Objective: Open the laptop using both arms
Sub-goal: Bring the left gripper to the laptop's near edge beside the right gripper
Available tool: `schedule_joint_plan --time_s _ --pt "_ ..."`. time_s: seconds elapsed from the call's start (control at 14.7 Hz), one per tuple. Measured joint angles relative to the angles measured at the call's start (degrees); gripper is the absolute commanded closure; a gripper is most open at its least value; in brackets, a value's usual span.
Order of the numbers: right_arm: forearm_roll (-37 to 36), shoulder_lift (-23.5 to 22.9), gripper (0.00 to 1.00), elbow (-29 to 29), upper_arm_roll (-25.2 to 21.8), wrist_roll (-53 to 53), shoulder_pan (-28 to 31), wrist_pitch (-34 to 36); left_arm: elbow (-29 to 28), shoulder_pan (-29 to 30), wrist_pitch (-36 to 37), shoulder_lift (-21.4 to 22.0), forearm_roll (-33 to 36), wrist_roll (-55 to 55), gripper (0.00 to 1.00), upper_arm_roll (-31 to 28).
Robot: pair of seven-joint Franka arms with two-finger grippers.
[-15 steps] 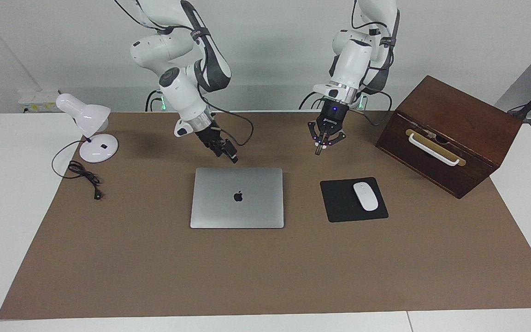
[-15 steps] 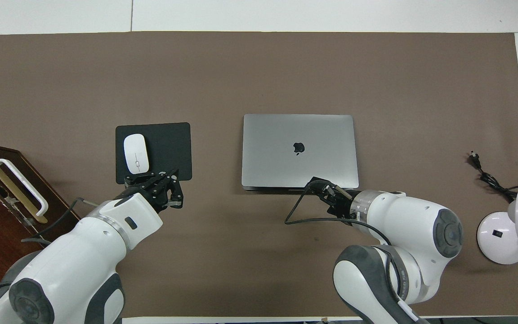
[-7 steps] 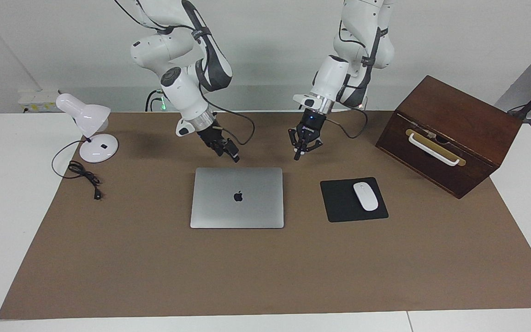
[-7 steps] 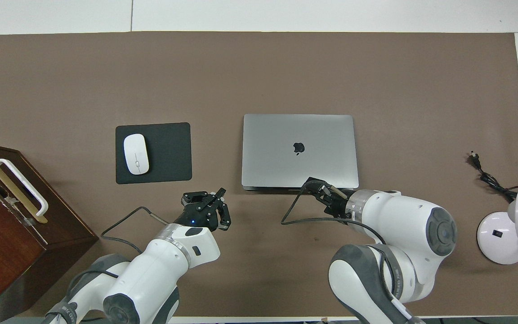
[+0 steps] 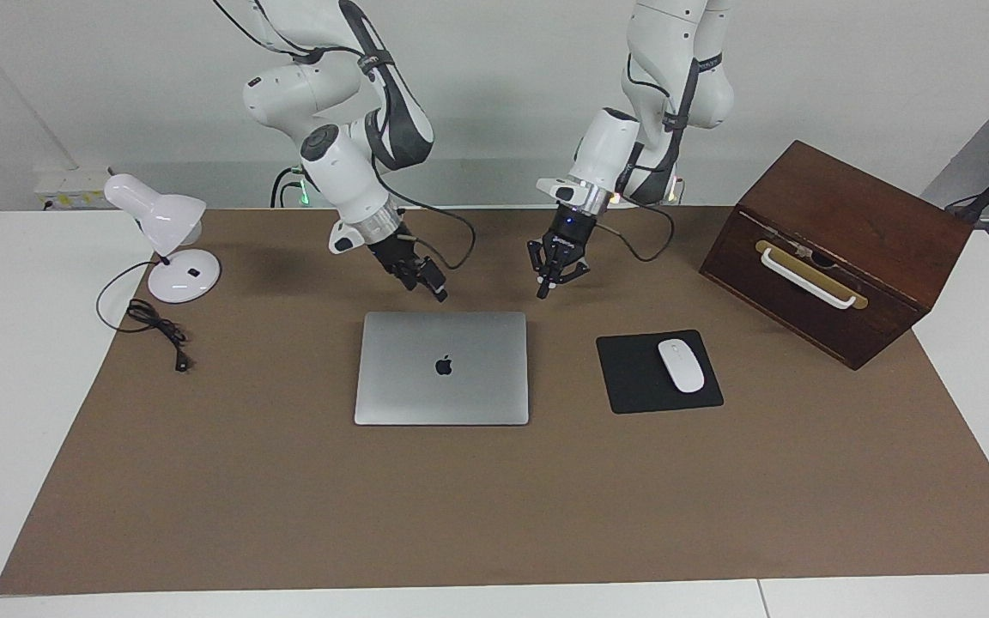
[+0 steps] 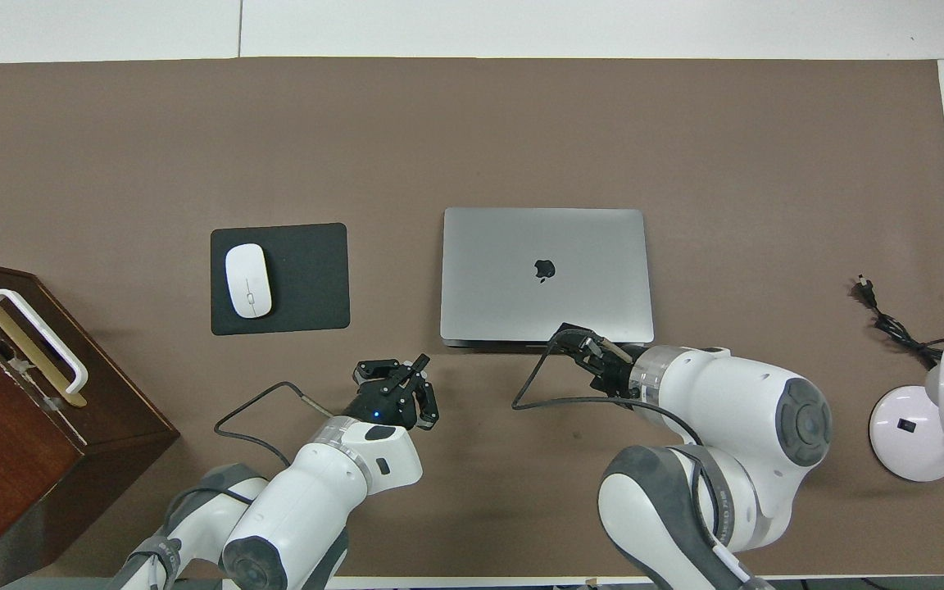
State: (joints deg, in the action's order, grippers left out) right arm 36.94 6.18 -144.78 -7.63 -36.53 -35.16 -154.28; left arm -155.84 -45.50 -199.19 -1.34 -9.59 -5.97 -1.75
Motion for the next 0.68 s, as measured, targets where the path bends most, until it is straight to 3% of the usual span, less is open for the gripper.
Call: schedule_joint_plan --time_s 0.68 --pt "0.0 0.0 0.0 0.0 0.0 0.0 0.0 0.0 6.2 0.1 -0.1 -6.9 0.0 -0.2 1.0 -0.6"
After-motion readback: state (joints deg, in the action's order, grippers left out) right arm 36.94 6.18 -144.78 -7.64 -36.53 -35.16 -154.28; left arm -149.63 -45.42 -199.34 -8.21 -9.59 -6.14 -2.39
